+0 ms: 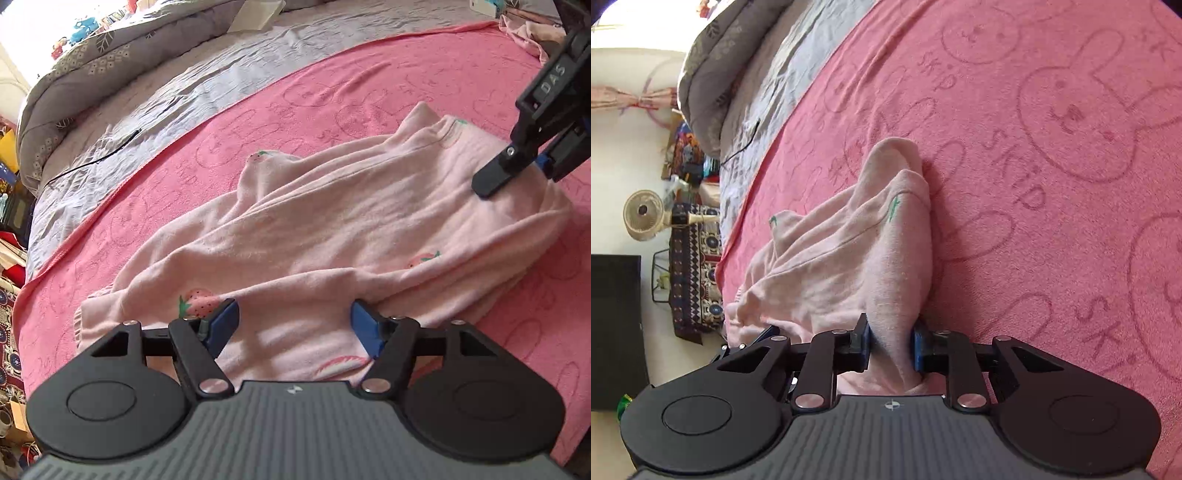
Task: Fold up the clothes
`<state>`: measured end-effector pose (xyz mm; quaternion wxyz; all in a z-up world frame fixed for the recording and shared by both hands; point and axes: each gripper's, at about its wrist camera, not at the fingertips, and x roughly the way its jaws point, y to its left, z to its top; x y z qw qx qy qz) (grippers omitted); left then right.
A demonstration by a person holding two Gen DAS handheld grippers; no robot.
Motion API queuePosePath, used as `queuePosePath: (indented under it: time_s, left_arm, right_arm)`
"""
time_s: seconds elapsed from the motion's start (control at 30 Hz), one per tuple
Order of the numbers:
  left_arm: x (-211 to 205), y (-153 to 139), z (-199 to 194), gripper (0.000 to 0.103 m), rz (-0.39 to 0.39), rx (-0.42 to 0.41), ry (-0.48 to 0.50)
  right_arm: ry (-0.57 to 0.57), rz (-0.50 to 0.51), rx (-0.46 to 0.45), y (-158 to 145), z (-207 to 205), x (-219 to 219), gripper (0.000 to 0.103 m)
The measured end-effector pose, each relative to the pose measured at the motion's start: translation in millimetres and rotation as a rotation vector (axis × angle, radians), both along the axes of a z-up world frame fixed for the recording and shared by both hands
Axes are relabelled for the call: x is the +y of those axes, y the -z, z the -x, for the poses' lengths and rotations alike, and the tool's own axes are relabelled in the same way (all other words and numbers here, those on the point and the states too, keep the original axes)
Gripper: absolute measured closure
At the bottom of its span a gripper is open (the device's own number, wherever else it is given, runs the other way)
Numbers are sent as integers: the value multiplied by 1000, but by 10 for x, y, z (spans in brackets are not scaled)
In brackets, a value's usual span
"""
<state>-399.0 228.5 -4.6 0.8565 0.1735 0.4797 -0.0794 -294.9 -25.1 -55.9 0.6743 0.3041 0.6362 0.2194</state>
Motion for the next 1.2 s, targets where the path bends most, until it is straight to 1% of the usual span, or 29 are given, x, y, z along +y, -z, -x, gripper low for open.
queuePosePath:
  time_s: [0.07, 0.1, 0.13, 0.17, 0.2, 0.23, 0.27, 0.3, 0.4, 0.5, 0.57, 0.6, 0.67, 0.7, 0.73, 0.77, 0.8, 0.83, 0.87, 0.9, 0.93, 0.97, 1.0, 1.03, 1.07, 1.1, 1.13, 1.17, 1.2]
  left_arm:
    - [101, -94, 10, 34, 40, -17, -29]
    - [151, -132, 10, 34, 57, -23, -43]
    - [192, -134, -4, 33, 66, -17, -58]
    - [211, -66, -45, 32, 57, 15, -73]
    - [230, 2, -87, 32, 48, 46, -88]
    - [242, 72, -119, 32, 37, 72, -100]
    - [232, 120, -124, 32, 28, 76, -106]
    - [208, 109, -111, 32, 30, 65, -110]
    - [93, 2, -100, 33, 29, 42, -93]
    - [-85, -172, -107, 33, 57, -1, -30]
    - [-221, -247, -137, 32, 84, -13, 15]
    - [-298, -194, -169, 30, 86, 6, 28]
    - [-451, -63, -231, 29, 83, 51, 53]
    - [-516, 69, -255, 29, 63, 87, 59]
    - [-559, 154, -260, 27, 46, 104, 61]
    - [-568, 148, -246, 25, 44, 94, 59]
    - [-577, 142, -232, 26, 43, 83, 58]
    - [-567, 123, -220, 27, 51, 76, 52]
    - [-512, 81, -212, 27, 84, 72, 34]
    - [-448, 78, -216, 26, 112, 78, 8]
    - [-389, 141, -250, 25, 125, 110, -17]
    - [-329, 204, -284, 25, 139, 142, -43]
    - [-300, 252, -306, 19, 145, 158, -48]
    - [-334, 253, -308, 17, 130, 146, -18]
    - [-372, 222, -322, 17, 109, 149, -1]
    - [-391, 179, -328, 18, 101, 149, 10]
    - [-360, 108, -314, 18, 126, 140, 2]
    - [-277, 38, -279, 18, 160, 126, -26]
    - [-140, -11, -226, 18, 189, 119, -79]
  right_arm:
    - [0, -9, -3, 60, -46, 41, 60]
    - [18, -36, 2, 105, -64, 60, 49]
    - [38, -67, 5, 149, -80, 78, 39]
    - [51, -92, -2, 185, -90, 123, 36]
    - [46, -89, -20, 194, -97, 193, 35]
    - [26, -59, -33, 166, -113, 267, 44]
    - [3, -22, -43, 128, -131, 340, 58]
    - [-15, -2, -28, 118, -158, 384, 85]
    - [27, -32, 11, 29, -214, 285, 86]
    - [62, -64, -25, -243, -228, 89, 86]
    - [89, -44, -82, -477, -253, -89, 86]
    - [102, -30, -103, -555, -270, -177, 86]
    - [122, 57, -130, -610, -343, -400, 85]
    - [107, 150, -140, -548, -397, -478, 82]
    - [90, 243, -131, -449, -445, -529, 74]
    - [72, 319, -92, -294, -496, -596, 70]
    - [61, 333, -43, -149, -517, -665, 64]
    - [87, 284, -24, -87, -498, -754, 61]
    - [124, 222, -15, -50, -470, -850, 57]
    - [151, 171, 1, -31, -443, -912, 45]
    - [165, 137, 14, -22, -411, -936, 38]
    - [165, 126, 18, -18, -366, -929, 38]
    - [149, 148, 12, -22, -325, -886, 43]
    - [136, 193, 2, -36, -295, -833, 61]
    - [125, 242, -8, -52, -269, -779, 68]
    - [136, 252, -6, -82, -261, -753, 74]
    - [154, 248, -1, -118, -258, -737, 80]
    - [172, 247, -1, -182, -257, -718, 81]
    - [178, 253, -16, -285, -264, -681, 82]
